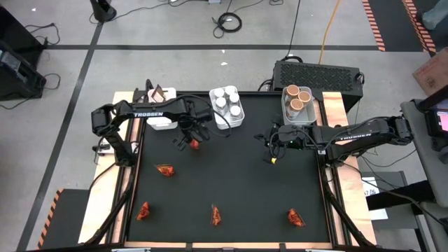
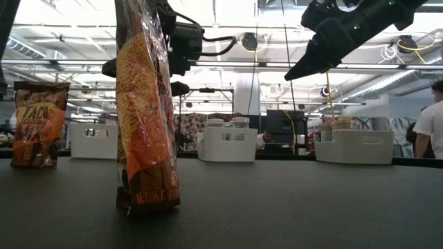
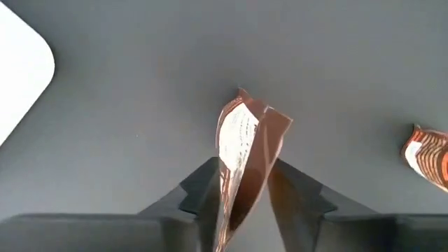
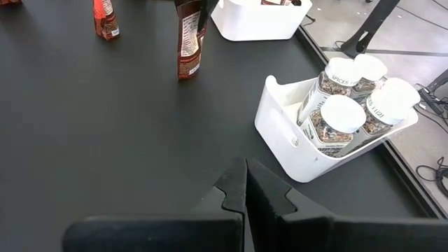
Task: Sort spices by type
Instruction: Put the orange seasoning pack into the left white bin
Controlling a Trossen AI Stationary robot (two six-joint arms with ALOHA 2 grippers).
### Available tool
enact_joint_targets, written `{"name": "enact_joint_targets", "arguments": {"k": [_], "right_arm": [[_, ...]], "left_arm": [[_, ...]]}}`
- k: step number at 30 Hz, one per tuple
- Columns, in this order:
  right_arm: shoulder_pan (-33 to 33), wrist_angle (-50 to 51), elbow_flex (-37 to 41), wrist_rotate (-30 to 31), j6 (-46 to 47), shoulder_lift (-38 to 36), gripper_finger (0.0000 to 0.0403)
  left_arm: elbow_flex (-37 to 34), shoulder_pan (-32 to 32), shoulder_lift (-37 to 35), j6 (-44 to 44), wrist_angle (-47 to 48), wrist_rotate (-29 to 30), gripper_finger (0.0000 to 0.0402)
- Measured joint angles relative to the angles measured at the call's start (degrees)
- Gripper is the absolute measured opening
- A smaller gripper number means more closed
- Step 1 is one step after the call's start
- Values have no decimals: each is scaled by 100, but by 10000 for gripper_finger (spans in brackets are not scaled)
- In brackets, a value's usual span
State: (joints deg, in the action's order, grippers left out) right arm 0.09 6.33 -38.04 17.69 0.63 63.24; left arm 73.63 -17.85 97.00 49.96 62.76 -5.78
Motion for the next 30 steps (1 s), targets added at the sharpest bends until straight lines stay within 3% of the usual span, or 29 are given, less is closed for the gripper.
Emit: {"name": "enact_joint_targets", "arguments": {"k": [5,10,16,21,24,30], "right_arm": [[1,0,0,0,0,0,0],[-1,0,0,0,0,0,0],[-1,2,0,0,0,0,0],[0,-33,0,-2,90,0,0],[1,-134,0,-2,163,0,0],[0,-142,0,0,20,0,0]], "left_arm": [[201,0,-197,-179,83,229,179],[828,0,-430,-1158,72,636,224],[1365,-47,-492,-5286,89,944,242],[1421,-205,-486,-8724,476,717,242],[1420,-294,-490,-9950,664,493,242],[1421,-306,-488,-11660,1260,588,242]]}}
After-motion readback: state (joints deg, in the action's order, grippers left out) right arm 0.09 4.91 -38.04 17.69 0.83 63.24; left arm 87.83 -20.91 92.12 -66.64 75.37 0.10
